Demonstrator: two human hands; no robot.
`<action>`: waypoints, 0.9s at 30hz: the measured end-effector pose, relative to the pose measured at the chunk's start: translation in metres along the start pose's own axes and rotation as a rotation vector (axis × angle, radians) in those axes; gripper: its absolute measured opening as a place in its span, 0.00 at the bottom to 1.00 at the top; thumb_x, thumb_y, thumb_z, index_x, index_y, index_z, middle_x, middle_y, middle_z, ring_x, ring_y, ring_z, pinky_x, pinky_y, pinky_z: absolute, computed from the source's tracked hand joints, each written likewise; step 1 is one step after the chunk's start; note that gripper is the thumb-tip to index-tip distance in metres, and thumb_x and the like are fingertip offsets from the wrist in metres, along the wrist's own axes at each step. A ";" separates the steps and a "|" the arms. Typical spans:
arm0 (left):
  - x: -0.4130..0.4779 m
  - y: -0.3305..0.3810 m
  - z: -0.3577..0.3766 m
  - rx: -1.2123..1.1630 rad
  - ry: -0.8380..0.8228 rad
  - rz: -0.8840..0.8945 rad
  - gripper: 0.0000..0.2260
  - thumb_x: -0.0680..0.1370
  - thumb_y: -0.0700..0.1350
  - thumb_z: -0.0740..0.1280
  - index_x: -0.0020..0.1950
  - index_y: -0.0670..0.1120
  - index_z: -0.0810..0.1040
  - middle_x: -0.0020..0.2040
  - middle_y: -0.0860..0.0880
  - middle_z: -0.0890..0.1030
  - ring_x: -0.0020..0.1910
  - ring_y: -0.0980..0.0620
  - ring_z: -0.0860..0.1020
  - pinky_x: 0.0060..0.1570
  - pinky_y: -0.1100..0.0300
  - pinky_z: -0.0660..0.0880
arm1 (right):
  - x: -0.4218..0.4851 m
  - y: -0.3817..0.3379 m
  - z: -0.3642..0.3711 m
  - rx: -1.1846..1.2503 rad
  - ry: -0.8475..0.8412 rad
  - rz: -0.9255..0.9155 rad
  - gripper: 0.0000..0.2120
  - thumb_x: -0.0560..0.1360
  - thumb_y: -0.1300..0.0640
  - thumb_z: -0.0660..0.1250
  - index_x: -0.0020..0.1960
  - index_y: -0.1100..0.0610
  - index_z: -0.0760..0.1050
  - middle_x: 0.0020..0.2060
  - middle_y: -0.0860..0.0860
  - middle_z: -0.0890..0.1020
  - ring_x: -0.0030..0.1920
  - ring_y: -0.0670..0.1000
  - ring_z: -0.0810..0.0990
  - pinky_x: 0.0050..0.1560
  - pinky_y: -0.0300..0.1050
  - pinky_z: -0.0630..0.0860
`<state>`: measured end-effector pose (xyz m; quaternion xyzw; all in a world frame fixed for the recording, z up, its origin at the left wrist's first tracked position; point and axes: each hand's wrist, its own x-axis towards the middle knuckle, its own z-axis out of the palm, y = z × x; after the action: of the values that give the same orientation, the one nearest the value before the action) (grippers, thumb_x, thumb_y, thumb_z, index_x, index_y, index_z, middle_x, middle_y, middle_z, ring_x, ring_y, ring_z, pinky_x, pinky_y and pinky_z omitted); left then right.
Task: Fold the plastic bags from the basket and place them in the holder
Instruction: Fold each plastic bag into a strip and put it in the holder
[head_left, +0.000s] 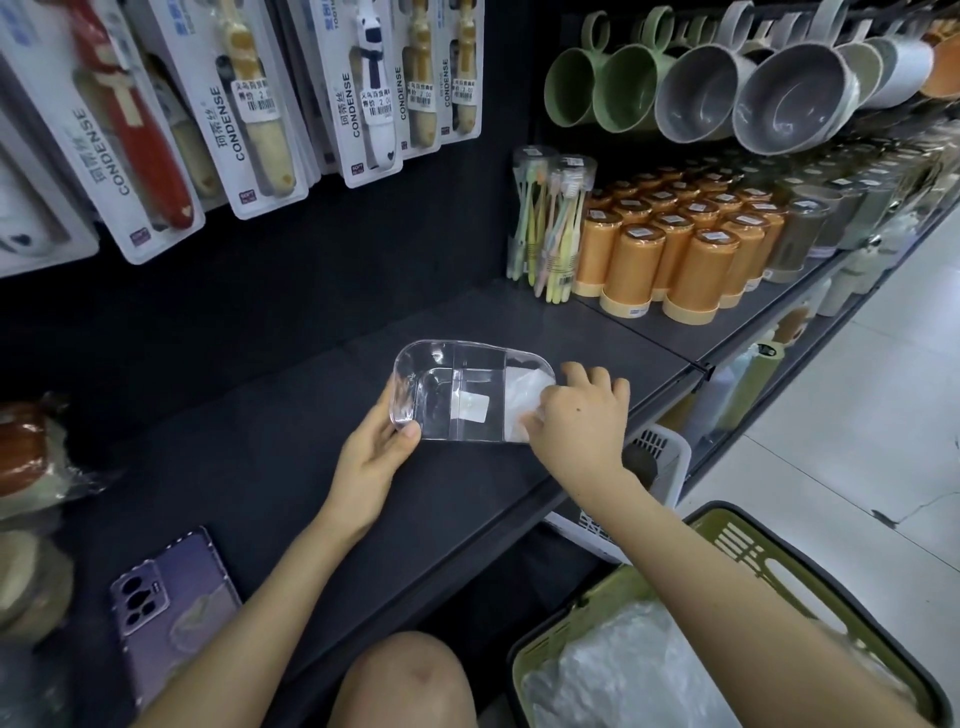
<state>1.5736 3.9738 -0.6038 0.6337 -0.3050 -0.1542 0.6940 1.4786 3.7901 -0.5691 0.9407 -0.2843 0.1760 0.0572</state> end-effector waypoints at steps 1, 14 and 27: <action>0.000 -0.001 -0.001 0.003 -0.002 -0.001 0.21 0.79 0.38 0.61 0.66 0.59 0.65 0.58 0.75 0.74 0.65 0.68 0.70 0.64 0.72 0.67 | -0.002 0.002 -0.001 0.013 0.019 -0.008 0.12 0.64 0.52 0.78 0.39 0.60 0.82 0.50 0.58 0.81 0.47 0.62 0.76 0.51 0.54 0.69; 0.002 0.004 -0.006 0.019 -0.028 -0.003 0.23 0.74 0.53 0.70 0.66 0.59 0.67 0.62 0.72 0.74 0.71 0.60 0.66 0.68 0.67 0.65 | 0.006 0.027 0.001 0.069 0.106 -0.230 0.18 0.66 0.40 0.72 0.45 0.53 0.83 0.56 0.59 0.79 0.52 0.64 0.77 0.55 0.56 0.61; 0.011 0.003 0.006 0.048 0.037 -0.052 0.35 0.69 0.54 0.72 0.73 0.53 0.61 0.69 0.60 0.69 0.68 0.61 0.70 0.67 0.65 0.68 | 0.050 0.034 0.023 0.056 0.054 -0.310 0.29 0.51 0.38 0.80 0.44 0.56 0.83 0.56 0.62 0.79 0.54 0.67 0.77 0.58 0.63 0.67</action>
<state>1.5775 3.9630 -0.5986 0.6606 -0.2789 -0.1531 0.6800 1.5051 3.7313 -0.5717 0.9695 -0.1290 0.1981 0.0653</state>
